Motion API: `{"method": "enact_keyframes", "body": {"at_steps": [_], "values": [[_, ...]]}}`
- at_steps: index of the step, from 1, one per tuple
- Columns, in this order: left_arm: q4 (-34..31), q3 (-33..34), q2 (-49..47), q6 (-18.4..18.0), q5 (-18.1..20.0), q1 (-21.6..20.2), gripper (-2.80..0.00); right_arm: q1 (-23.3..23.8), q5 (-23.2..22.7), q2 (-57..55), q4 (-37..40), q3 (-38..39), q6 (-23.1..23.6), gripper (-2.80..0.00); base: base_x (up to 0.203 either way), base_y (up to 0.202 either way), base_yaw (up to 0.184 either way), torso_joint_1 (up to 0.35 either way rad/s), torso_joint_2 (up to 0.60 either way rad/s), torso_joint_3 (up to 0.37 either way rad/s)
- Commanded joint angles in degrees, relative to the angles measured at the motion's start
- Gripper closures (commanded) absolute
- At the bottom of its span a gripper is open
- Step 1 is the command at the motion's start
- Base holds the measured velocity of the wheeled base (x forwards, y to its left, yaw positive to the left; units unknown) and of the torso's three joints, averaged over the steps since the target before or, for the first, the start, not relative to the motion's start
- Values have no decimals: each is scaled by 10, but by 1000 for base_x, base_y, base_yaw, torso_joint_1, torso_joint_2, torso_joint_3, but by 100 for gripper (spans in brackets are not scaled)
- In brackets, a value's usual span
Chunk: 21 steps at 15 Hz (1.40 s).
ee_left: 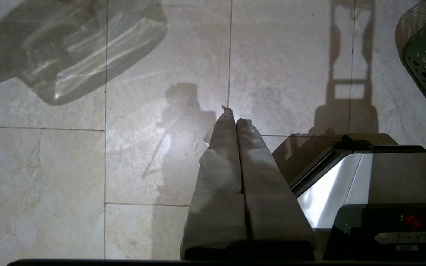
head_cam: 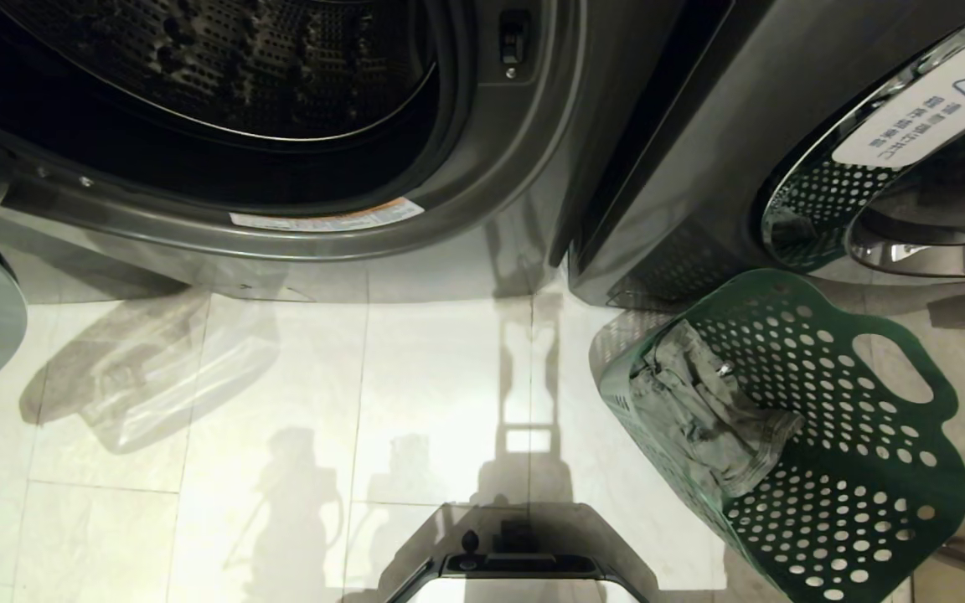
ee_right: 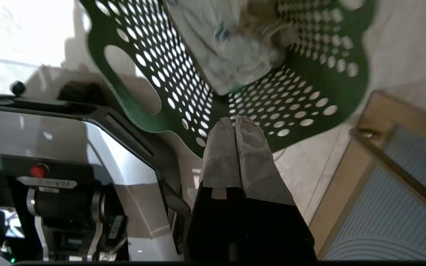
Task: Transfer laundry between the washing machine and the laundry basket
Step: Pick a cloth and place it into the basket
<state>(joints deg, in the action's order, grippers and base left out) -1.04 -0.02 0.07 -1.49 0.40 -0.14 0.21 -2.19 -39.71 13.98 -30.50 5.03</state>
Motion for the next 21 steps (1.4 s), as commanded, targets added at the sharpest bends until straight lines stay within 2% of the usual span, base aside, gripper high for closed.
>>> {"method": "enact_keyframes", "body": {"at_steps": [1, 4, 10, 15, 17, 18, 21], "values": [[0, 0, 1, 6, -1, 0, 0, 0, 0, -131, -69, 29, 0, 0, 0, 0, 0, 1, 2, -198], [1, 0, 1, 12, -1, 0, 0, 0, 0, -271, -213, 86, -5, 0, 0, 0, 0, 3, 5, -126], [1, 0, 1, 12, -1, 0, 0, 12, 0, -501, -472, 142, -40, 0, 0, 0, 0, 1, 2, -19], [1, 0, 1, 12, -1, 0, 0, 74, 1, -700, -686, 173, -36, 0, 0, 0, 0, 0, 0, 0], [1, 0, 1, 12, -1, 0, 0, 93, -1, -768, -728, 168, -21, 0, 0, 0, 0, 0, 0, 0], [0, 0, 1, 12, -1, 0, 0, 99, -2, -798, -749, 160, -12, -280, 0, 0, 0, 0, 0, 0], [1, 0, 1, 12, -1, 0, 0, 101, -5, -845, -768, 89, -2, -280, 0, 0, 0, 0, 0, 0]]}}
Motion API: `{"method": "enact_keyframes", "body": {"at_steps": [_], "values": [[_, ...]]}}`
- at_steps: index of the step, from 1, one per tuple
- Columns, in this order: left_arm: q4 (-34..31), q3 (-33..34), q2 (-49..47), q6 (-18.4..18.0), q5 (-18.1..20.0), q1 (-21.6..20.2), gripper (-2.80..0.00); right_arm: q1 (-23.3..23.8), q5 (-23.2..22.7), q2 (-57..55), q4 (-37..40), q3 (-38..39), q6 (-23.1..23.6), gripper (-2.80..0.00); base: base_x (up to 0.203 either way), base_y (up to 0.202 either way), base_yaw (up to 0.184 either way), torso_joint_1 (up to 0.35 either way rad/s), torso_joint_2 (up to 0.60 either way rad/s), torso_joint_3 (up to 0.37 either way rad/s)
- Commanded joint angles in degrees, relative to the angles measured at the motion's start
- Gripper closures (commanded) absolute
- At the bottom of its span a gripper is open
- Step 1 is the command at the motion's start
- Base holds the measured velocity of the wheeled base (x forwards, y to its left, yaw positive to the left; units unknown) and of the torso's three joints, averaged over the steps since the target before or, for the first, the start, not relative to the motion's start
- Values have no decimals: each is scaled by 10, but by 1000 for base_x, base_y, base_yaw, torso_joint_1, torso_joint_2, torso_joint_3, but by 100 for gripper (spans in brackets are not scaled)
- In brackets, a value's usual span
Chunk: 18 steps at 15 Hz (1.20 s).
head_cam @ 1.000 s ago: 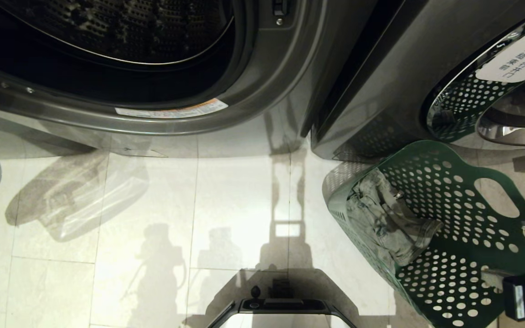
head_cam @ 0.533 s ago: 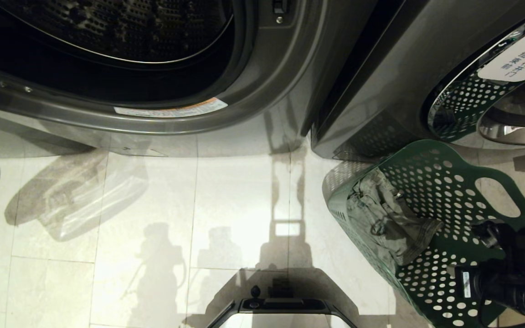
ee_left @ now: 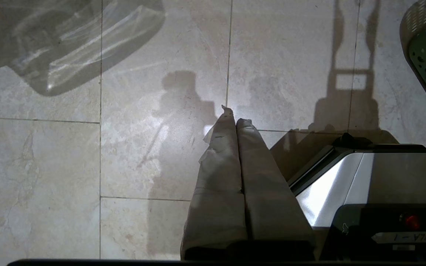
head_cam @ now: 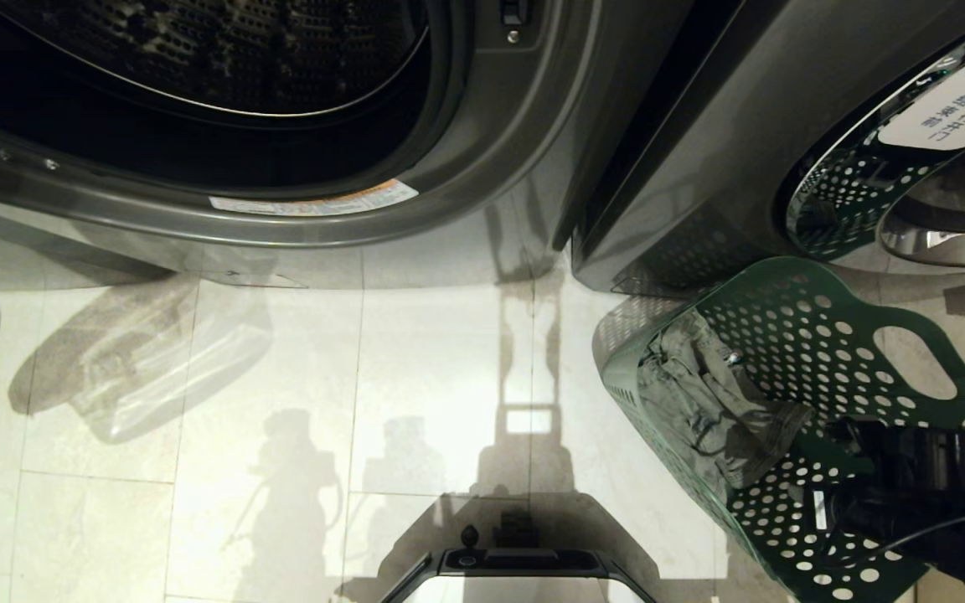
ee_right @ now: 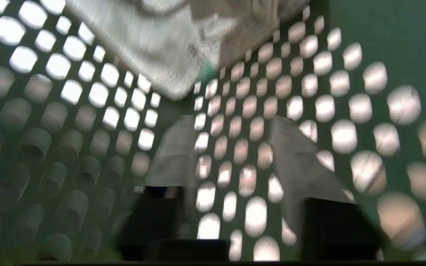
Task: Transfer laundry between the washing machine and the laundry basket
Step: Pick a cloth and place it into the basket
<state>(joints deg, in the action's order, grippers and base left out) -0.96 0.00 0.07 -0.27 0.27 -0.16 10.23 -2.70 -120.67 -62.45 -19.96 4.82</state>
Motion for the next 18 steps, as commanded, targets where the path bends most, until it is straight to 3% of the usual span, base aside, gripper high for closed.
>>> {"method": "enact_keyframes", "body": {"at_steps": [1, 7, 12, 13, 18], "values": [[0, 0, 1, 0, 0, 0, 0, 1, -2, -52, -5, -45, 2, -280, 0, 0, 0, 0, 0, 0], [0, 0, 1, 0, 0, 0, 0, 0, -68, -133, -23, -202, 85, -280, 0, 0, 0, 0, 0, 0], [0, 0, 1, 0, 0, 0, 0, -9, -71, -174, -37, -286, 93, -280, 0, 0, 0, 0, 0, 0], [0, 0, 1, 0, 0, 0, 0, -10, -70, -182, -55, -289, 93, 0, 0, 0, 0, 0, 0, 0], [0, 0, 1, 0, 0, 0, 0, -15, -66, -197, -68, -286, 92, 0, 0, 0, 0, 0, 0, 0]]}}
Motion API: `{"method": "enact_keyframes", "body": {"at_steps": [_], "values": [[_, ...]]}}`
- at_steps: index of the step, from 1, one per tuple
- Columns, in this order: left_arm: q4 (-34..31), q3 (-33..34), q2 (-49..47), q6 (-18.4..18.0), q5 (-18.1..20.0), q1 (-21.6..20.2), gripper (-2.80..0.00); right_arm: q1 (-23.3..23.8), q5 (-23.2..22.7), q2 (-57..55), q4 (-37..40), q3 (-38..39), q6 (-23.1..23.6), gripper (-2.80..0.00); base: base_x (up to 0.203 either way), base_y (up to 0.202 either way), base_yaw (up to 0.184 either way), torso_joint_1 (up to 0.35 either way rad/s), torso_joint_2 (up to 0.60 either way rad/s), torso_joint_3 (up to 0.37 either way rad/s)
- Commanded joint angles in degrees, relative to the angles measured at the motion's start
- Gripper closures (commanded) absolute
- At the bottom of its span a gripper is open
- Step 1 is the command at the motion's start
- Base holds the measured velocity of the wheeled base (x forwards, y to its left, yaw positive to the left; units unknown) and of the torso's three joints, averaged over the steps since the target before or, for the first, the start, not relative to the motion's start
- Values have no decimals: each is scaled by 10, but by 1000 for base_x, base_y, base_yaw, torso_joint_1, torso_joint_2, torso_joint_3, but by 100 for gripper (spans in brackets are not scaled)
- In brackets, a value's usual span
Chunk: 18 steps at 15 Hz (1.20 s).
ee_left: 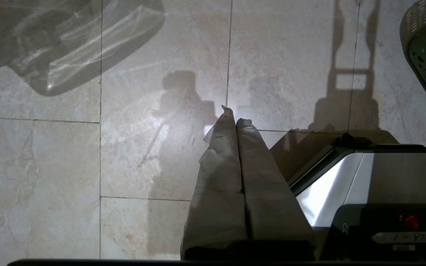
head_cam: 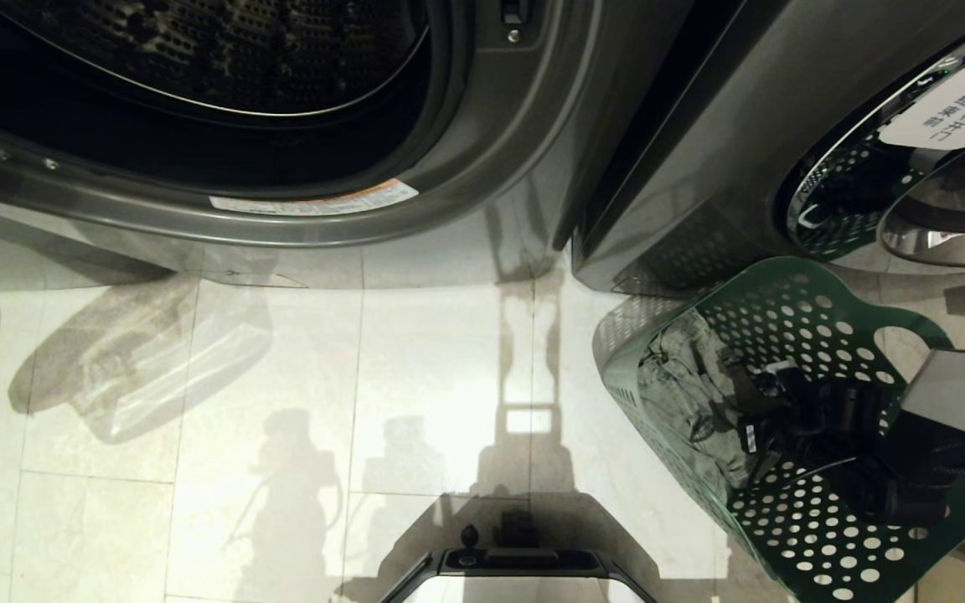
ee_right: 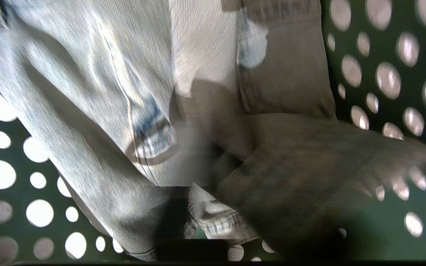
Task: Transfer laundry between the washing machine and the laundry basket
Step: Pick a cloth and place it into the basket
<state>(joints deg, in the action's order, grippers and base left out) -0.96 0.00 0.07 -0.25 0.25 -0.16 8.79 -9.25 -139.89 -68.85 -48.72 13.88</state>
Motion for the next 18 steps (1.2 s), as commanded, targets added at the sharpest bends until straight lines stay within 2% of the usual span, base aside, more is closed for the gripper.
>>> {"method": "enact_keyframes", "body": {"at_steps": [1, 4, 6, 9, 12, 14, 15, 17, 18], "values": [[0, 0, 1, 0, 0, 0, 0, -2, 1, -2, -4, 4, -1, 0, 0, 0, 0, 0, 0, 0], [0, 0, 1, 0, 0, 0, 0, -4, 4, 56, 6, 37, -21, 0, 0, 0, 0, 0, 0, 0], [0, 0, 1, 0, 0, 0, 0, -5, -1, 137, 54, 89, -30, 0, 0, 0, 0, 0, 0, 0], [0, 0, 1, 0, 0, 0, 0, -9, -21, 293, 140, 188, -34, 0, 0, 0, 0, 0, 0, 0], [0, 0, 1, 0, 0, 0, 0, -29, -35, 504, 238, 253, -41, 0, 0, 0, 0, 0, 0, 0], [0, 0, 1, 0, 0, 0, 0, -61, -38, 662, 359, 259, -54, 0, 0, 0, 0, 0, 0, 0], [0, 0, 1, 0, 0, 0, 0, -77, -32, 730, 457, 245, -62, 0, 0, 0, 0, 0, 0, 0], [0, 0, 1, 0, 0, 0, 0, -113, -8, 821, 632, 198, -94, 0, 0, 0, 0, 0, 0, 0], [0, 0, 1, 0, 0, 0, 0, -130, 10, 855, 671, 183, -102, 0, 0, 0, 0, 0, 0, 0]]}}
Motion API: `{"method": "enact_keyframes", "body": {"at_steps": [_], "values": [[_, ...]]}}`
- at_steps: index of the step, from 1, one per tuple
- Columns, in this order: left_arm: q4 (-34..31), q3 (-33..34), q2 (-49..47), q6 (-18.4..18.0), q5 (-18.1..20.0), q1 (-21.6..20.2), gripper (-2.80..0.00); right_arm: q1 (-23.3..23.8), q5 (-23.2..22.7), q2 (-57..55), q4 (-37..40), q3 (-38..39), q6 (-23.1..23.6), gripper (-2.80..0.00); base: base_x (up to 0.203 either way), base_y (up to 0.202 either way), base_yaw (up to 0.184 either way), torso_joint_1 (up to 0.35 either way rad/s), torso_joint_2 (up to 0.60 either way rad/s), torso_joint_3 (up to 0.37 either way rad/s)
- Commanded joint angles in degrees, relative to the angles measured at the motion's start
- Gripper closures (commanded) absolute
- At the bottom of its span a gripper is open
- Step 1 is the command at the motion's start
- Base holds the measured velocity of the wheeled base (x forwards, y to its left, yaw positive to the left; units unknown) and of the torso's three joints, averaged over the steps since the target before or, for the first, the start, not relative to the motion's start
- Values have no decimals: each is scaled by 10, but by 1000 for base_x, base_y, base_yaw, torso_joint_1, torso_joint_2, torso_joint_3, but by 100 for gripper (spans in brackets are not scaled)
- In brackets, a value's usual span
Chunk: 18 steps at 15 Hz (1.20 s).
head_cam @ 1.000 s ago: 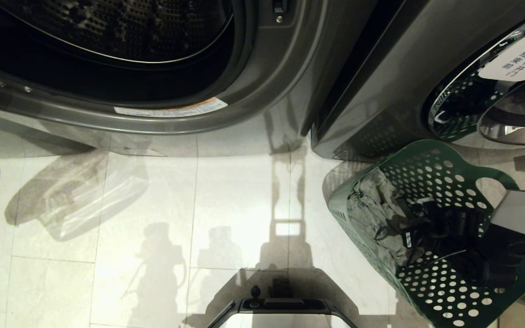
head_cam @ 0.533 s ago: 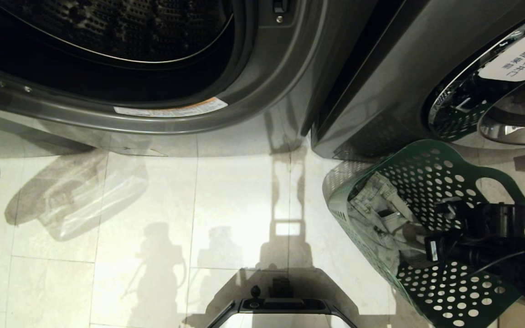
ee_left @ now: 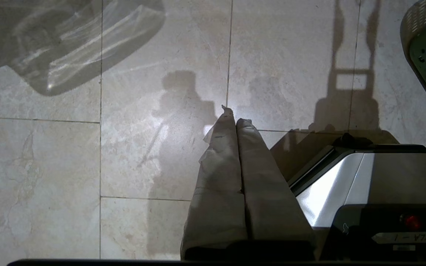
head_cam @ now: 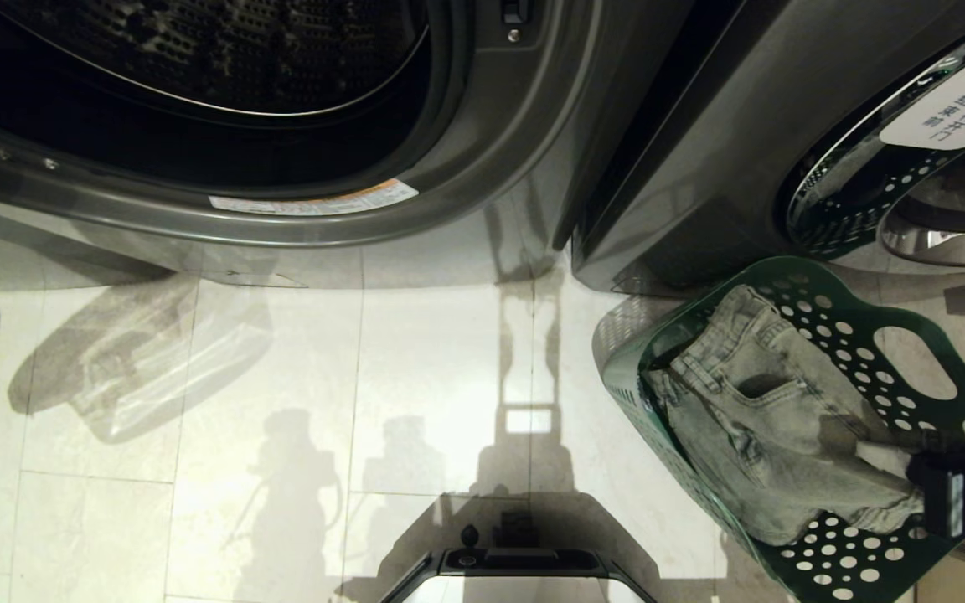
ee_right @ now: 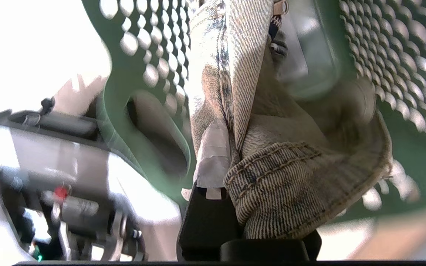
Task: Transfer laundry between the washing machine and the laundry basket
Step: Pick a cloth and place it into the basket
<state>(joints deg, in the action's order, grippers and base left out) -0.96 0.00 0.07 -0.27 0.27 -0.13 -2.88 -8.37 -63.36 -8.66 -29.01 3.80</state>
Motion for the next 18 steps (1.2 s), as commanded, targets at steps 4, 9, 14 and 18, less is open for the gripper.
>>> {"method": "enact_keyframes", "body": {"at_steps": [4, 9, 14, 18], "values": [[0, 0, 1, 0, 0, 0, 0, -30, 81, 189, 148, -78, 10, 0, 0, 0, 0, 0, 0, 0], [0, 0, 1, 0, 0, 0, 0, -33, 54, 237, 226, -88, 13, 0, 0, 0, 0, 0, 0, 0], [0, 0, 1, 0, 0, 0, 0, -32, 61, 270, 230, -63, 27, 0, 0, 0, 0, 0, 0, 0], [0, 0, 1, 1, 0, 0, 0, -31, 93, 329, 272, -57, 48, 0, 0, 0, 0, 0, 0, 0]]}}
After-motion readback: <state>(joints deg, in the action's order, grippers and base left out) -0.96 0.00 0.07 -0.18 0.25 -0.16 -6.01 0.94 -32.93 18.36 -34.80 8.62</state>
